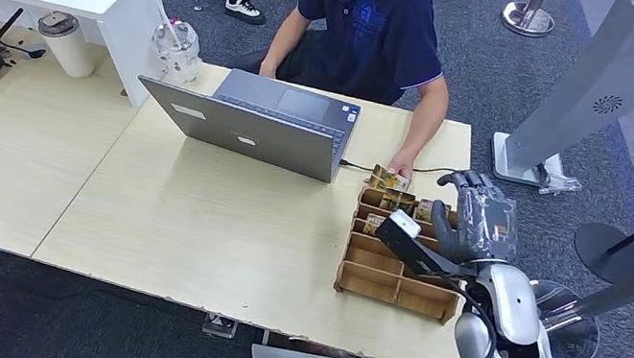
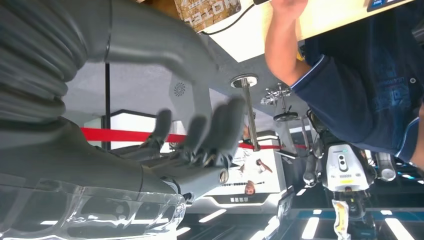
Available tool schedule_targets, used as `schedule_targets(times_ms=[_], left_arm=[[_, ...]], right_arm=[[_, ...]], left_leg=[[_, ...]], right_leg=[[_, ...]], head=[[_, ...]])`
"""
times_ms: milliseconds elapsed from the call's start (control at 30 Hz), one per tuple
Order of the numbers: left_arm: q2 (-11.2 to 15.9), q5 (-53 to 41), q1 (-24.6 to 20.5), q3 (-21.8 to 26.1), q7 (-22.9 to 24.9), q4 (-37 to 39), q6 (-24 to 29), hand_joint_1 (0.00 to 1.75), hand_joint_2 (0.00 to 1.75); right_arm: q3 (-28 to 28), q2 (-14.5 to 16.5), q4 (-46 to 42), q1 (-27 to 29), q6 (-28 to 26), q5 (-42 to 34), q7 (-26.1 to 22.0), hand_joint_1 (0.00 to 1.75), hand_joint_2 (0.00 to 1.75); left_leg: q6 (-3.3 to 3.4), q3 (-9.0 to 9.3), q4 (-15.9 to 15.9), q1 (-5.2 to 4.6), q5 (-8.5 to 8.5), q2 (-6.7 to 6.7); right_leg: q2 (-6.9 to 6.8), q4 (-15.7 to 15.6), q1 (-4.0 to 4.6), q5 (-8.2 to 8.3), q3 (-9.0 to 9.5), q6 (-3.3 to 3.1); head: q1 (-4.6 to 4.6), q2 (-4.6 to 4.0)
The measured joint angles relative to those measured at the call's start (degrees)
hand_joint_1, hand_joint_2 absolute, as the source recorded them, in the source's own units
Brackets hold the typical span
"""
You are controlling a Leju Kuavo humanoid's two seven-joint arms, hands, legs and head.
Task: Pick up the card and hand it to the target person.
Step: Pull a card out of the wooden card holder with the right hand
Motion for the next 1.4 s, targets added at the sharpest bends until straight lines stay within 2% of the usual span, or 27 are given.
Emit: schedule_targets(times_ms=[467, 1033, 1400], left_arm=[[0.36, -0.97, -0.09, -0.14, -0.15, 0.17, -1.36, 0.0, 0.0], [0.43, -1.06, -0.28, -0.57, 0.28, 0.22, -0.73, 0.0, 0.0], [0.05, -1.13, -0.45, -0.57, 0.14, 0.25, -0.57, 0.0, 0.0]], right_arm=[[0.29, -0.97, 0.87, 0.44, -2.31, -1.58, -0.07, 1.49, 1.75], [2.17, -1.11, 2.5, -0.19, -3.09, -3.32, -0.56, 1.41, 1.75], [3.05, -0.98, 3.57, -2.6, -1.9, -3.93, 0.36, 1.33, 1.75]], left_leg=[[0.0, 0.01, 0.0, 0.0, 0.0, 0.01], [0.0, 0.0, 0.0, 0.0, 0.0, 0.02], [0.0, 0.0, 0.0, 0.0, 0.0, 0.01]], right_leg=[[0.01, 0.0, 0.0, 0.0, 0.0, 0.0], [0.01, 0.0, 0.0, 0.0, 0.0, 0.0], [0.01, 0.0, 0.0, 0.0, 0.01, 0.0]], head=[[0.0, 0.0], [0.0, 0.0], [-0.01, 0.0]])
